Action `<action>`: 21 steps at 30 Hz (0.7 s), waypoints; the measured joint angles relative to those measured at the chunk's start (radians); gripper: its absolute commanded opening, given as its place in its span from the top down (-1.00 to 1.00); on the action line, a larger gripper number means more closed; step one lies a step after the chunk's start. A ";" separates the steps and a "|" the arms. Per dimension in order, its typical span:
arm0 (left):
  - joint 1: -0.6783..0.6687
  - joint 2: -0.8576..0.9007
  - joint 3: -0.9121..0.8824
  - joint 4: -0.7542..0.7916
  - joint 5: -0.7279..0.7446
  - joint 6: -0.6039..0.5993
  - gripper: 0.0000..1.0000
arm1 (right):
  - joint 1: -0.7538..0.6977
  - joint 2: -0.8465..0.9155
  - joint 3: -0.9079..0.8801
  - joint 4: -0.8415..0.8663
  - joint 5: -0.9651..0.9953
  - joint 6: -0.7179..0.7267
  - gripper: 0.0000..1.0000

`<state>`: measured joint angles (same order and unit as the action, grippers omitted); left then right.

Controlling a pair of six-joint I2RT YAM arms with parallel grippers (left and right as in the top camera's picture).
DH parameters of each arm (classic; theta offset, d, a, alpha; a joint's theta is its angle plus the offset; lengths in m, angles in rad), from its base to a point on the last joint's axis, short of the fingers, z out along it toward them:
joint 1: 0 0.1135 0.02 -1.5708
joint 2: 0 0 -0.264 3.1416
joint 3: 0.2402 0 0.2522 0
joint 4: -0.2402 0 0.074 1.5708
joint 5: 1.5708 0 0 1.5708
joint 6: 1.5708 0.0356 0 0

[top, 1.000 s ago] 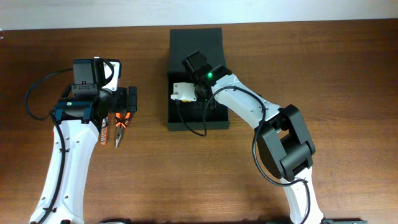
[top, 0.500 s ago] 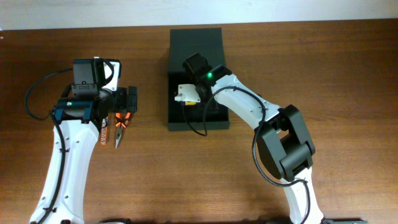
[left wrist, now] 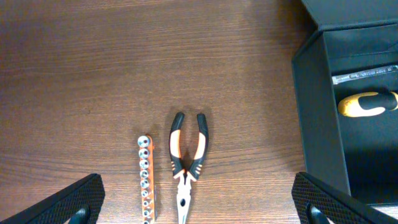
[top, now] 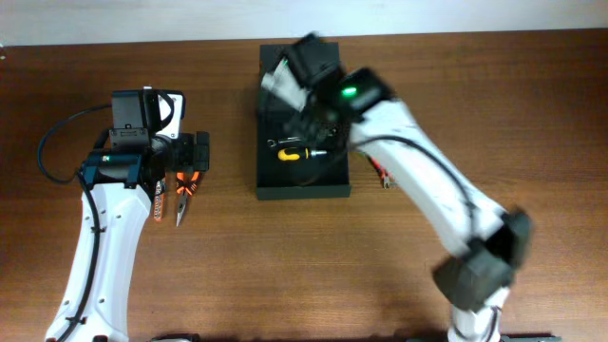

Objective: Pack container
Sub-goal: 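Carry the screwdriver into the box and release it beside the wrench, then move the right gripper to the red pliers and grasp them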

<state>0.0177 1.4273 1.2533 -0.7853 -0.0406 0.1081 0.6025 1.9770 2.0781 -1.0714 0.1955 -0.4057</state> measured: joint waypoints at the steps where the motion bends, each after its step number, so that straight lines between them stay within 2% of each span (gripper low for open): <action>1: 0.000 0.000 0.000 0.000 0.000 0.000 -0.98 | -0.004 -0.039 0.033 -0.036 -0.001 0.052 -0.92; 6: 0.000 0.000 0.000 0.000 0.000 0.000 -0.98 | -0.084 -0.187 0.104 -0.208 -0.001 0.285 -0.87; 11: 0.000 0.000 0.000 0.003 0.000 0.000 -0.98 | -0.257 -0.185 0.083 -0.367 -0.038 0.483 -0.75; 16: 0.000 0.000 0.000 0.005 0.000 0.000 -0.98 | -0.381 -0.108 -0.037 -0.359 -0.115 0.611 -0.62; 21: 0.000 0.000 0.000 0.008 0.000 0.000 -0.98 | -0.423 -0.029 -0.199 -0.271 -0.198 0.672 -0.41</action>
<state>0.0177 1.4273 1.2533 -0.7776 -0.0406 0.1081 0.1799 1.9480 1.8790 -1.3422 -0.0029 0.2661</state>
